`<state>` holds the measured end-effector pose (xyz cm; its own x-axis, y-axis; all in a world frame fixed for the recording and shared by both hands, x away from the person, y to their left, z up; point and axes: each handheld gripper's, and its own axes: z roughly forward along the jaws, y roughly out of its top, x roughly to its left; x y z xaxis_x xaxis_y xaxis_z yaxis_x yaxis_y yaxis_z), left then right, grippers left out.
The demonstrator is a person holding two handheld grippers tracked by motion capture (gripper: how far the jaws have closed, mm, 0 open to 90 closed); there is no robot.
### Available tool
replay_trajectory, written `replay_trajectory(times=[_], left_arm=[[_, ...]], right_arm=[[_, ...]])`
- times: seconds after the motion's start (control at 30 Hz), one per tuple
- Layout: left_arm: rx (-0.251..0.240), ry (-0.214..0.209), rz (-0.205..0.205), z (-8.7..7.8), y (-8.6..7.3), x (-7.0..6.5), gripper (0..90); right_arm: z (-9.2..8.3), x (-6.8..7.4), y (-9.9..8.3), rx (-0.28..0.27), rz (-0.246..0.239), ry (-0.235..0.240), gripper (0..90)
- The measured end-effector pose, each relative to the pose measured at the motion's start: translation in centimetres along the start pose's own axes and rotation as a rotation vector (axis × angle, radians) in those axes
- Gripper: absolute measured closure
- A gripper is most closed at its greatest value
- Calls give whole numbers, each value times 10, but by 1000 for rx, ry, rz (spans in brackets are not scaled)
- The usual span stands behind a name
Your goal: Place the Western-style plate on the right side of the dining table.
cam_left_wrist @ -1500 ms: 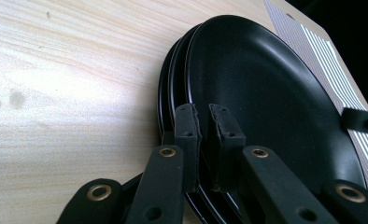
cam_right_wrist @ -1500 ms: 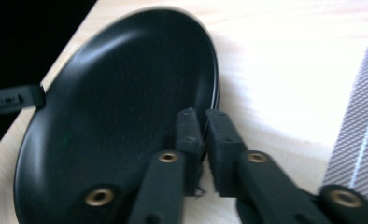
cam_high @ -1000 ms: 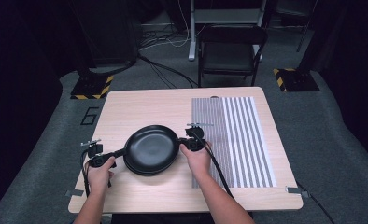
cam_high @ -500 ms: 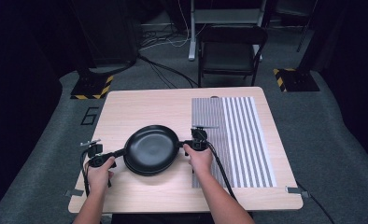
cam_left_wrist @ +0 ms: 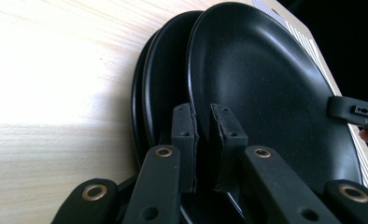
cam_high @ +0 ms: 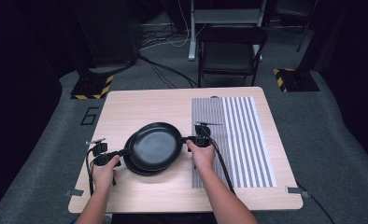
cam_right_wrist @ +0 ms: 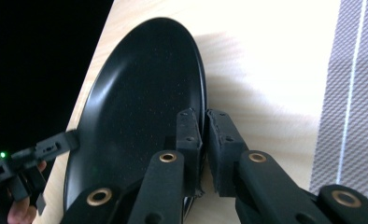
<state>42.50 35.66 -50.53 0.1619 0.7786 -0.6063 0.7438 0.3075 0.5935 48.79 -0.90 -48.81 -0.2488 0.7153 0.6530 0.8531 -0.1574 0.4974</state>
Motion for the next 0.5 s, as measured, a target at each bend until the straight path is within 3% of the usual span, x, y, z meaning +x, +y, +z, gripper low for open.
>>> replay_trajectory(times=[0.2, 0.37, 0.5], left_arm=[[-7, -8, -8, 2, -1, 0, 800], [-27, -6, -11, 2, -4, 0, 802], [-29, -7, -15, 2, -4, 0, 802]], right_arm=[[2, -3, 7, -23, 0, 7, 838], [-2, -4, 2, -35, -7, 5, 722], [-8, -1, -9, -27, -27, -7, 704]])
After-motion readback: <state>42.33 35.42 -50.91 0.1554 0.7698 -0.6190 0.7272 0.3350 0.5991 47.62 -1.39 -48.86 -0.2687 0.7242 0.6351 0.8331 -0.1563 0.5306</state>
